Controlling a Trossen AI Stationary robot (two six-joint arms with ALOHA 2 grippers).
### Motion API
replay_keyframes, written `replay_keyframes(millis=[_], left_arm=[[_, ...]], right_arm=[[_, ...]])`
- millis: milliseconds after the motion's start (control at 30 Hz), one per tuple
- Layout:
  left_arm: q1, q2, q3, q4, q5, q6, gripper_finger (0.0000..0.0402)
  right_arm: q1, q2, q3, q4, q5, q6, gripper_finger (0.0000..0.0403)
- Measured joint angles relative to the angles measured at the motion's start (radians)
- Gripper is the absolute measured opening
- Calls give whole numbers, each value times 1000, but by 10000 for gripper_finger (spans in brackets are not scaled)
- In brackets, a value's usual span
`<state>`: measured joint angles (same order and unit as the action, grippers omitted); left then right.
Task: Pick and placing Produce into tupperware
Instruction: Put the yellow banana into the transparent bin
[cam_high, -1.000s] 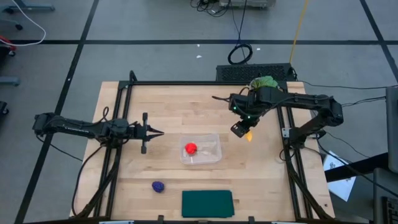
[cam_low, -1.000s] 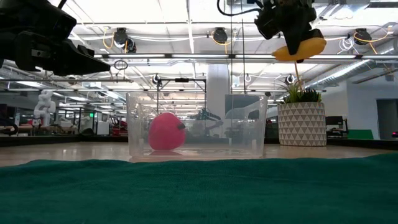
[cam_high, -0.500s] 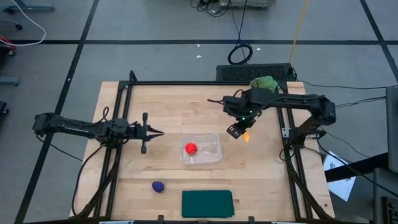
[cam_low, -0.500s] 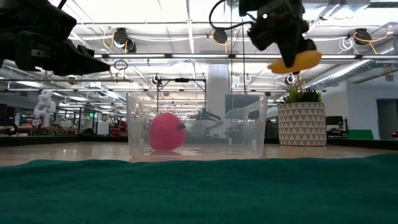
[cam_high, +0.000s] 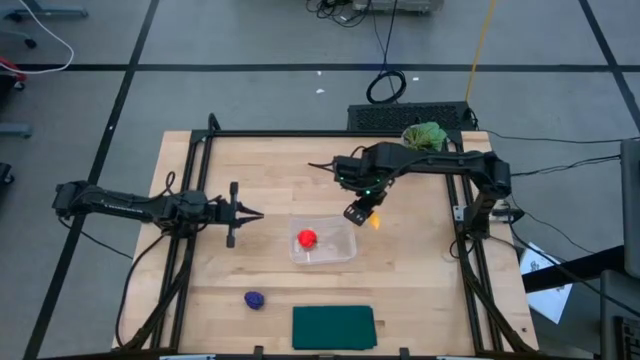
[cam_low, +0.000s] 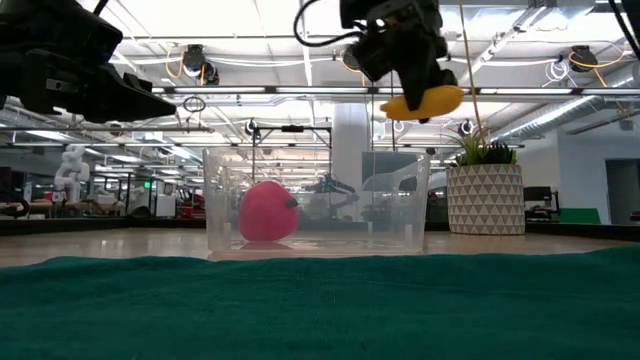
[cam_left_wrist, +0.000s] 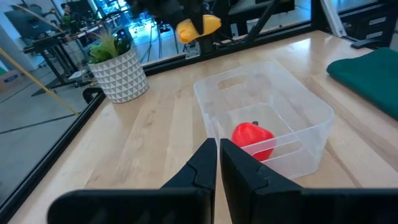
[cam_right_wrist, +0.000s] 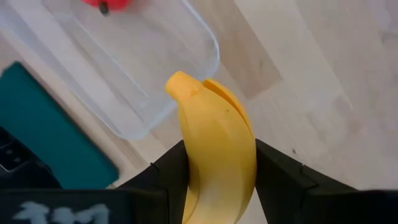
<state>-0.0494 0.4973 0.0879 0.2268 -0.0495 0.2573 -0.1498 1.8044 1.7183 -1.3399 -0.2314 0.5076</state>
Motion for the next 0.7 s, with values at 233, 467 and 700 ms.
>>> replay_keyframes(millis=[233,467,700], left_arm=[[0,0,0,-17,8,3,26],[0,0,0,-17,8,4,26],[0,0,0,-17,14,5,26]], right_arm=[[1,73,113,-17,13,-28,146],[2,149,207,-57,7,-57,146],[2,179,260,-54,-8,-76,146]])
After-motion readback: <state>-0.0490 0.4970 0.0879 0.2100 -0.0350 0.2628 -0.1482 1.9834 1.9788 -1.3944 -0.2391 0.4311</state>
